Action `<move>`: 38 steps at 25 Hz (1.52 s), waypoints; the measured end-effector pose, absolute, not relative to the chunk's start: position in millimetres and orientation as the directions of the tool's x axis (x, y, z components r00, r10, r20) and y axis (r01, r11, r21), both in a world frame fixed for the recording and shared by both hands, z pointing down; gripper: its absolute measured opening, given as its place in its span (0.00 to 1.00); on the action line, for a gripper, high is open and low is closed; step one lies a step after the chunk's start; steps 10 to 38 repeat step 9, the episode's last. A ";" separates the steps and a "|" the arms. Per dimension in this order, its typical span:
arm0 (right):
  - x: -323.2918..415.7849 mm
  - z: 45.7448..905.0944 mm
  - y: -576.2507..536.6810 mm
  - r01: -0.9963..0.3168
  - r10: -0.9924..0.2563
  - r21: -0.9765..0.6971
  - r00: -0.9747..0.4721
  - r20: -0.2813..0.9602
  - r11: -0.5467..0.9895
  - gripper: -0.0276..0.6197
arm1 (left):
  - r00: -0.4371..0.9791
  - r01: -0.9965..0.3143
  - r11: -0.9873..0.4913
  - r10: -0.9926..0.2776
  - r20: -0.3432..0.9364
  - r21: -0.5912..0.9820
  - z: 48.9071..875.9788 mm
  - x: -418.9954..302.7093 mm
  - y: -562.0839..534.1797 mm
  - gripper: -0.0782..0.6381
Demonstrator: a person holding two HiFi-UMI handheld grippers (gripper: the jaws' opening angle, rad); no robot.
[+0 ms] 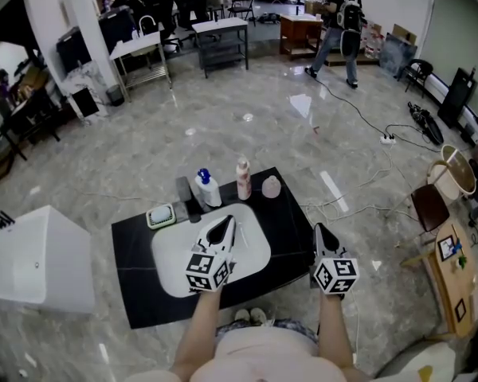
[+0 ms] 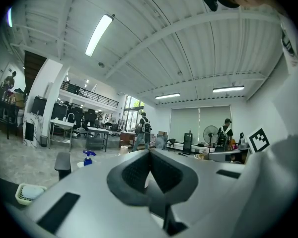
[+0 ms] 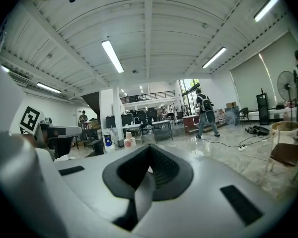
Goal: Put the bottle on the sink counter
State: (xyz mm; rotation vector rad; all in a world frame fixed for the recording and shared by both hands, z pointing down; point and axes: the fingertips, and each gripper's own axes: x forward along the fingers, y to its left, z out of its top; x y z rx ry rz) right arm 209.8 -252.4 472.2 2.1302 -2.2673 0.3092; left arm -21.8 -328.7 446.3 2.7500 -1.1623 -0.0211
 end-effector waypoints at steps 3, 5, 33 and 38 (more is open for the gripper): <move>211.2 472.1 -253.0 -0.990 -0.987 -0.128 -0.069 0.148 0.050 0.07 | 0.700 -0.710 -0.686 -0.713 0.048 0.157 447.5 -22.4 -329.5 0.15; 212.1 472.1 -254.4 -0.991 -0.987 -0.127 -0.067 0.149 0.049 0.07 | 0.700 -0.710 -0.686 -0.713 0.049 0.161 448.3 -23.2 -330.9 0.15; 212.4 472.9 -257.0 -0.991 -0.986 -0.128 -0.067 0.151 0.047 0.07 | 0.701 -0.709 -0.686 -0.712 0.053 0.166 450.3 -24.3 -333.3 0.15; 212.4 472.9 -257.0 -0.991 -0.986 -0.128 -0.067 0.151 0.047 0.07 | 0.701 -0.709 -0.686 -0.712 0.053 0.166 450.3 -24.3 -333.3 0.15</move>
